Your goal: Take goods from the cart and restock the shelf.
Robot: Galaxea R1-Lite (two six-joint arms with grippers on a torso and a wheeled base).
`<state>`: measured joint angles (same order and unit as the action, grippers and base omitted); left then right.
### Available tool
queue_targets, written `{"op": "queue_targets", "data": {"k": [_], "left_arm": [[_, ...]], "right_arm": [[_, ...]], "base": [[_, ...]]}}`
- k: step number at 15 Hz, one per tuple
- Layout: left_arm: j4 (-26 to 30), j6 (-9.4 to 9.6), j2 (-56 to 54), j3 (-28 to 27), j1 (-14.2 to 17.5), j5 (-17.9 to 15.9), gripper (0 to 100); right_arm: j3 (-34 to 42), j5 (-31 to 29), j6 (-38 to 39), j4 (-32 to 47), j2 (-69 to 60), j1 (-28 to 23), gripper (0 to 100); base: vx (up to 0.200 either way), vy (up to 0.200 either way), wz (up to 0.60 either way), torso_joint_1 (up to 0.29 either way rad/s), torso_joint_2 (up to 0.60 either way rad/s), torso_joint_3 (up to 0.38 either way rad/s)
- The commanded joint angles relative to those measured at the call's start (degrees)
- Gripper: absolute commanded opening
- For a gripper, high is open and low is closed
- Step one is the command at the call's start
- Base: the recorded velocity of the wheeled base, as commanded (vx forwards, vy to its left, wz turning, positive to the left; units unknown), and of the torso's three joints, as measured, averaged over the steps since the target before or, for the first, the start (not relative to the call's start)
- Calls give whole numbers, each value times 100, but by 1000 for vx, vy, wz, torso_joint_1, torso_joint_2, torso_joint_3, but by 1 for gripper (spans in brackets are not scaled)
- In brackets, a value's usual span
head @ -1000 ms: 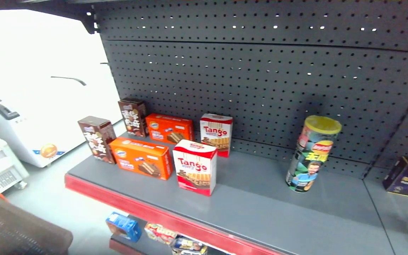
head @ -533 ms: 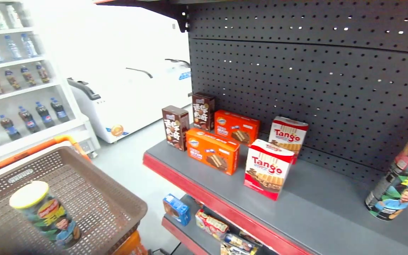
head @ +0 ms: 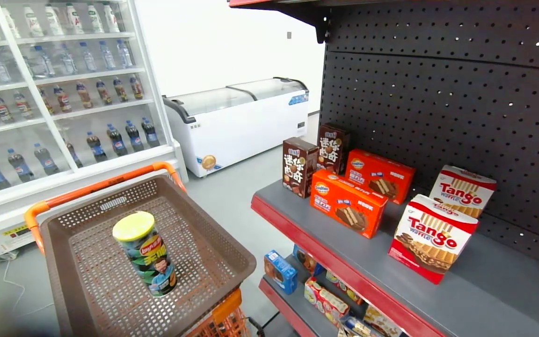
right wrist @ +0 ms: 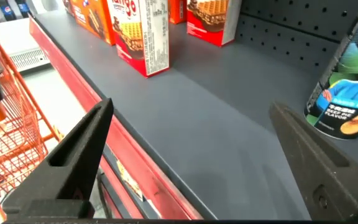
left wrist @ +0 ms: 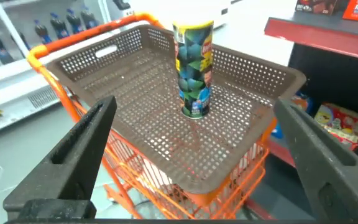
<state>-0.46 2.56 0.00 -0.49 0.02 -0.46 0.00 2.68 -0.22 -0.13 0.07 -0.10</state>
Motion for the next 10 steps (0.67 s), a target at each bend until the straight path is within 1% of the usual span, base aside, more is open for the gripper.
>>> {"op": "queue_targets", "data": {"k": [1, 2, 3, 4, 5, 6, 7, 8, 9, 10], "left_arm": [[556, 289, 176, -1120, -11, 38, 100], [1004, 359, 519, -1718, -2, 64, 100], [1778, 491, 1099, -2878, 94, 169, 100], [2217, 570, 1635, -3511, 121, 178, 100], [2305, 588, 2145, -3889, 138, 213, 100], [2314, 597, 2698, -4284, 270, 512, 100], [2349, 605, 3234, -4715, 455, 925, 100], [2384, 597, 3700, -4873, 622, 1154, 100], [2525, 579, 4113, -4961, 850, 1277, 100], [2542, 491, 4526, -4891, 824, 1224, 100]], "right_arm": [[0, 13, -4, -4, 1, 1, 100], [0, 13, -4, -4, 1, 1, 100], [0, 13, -4, -4, 1, 1, 100], [0, 13, -4, -4, 1, 1, 100], [0, 13, -4, -4, 1, 1, 100], [0, 13, -4, -4, 1, 1, 100], [0, 4, -4, -4, 1, 1, 100], [0, 13, -4, -4, 1, 1, 100], [0, 4, 4, -4, 1, -8, 100], [0, 4, 4, -4, 1, -8, 100]], "base": [[0, 0, 0, 0, 0, 0], [0, 0, 0, 0, 0, 0], [0, 0, 0, 0, 0, 0], [0, 0, 0, 0, 0, 0], [0, 0, 0, 0, 0, 0], [0, 0, 0, 0, 0, 0], [0, 0, 0, 0, 0, 0], [0, 0, 0, 0, 0, 0], [0, 0, 0, 0, 0, 0], [0, 0, 0, 0, 0, 0]]}}
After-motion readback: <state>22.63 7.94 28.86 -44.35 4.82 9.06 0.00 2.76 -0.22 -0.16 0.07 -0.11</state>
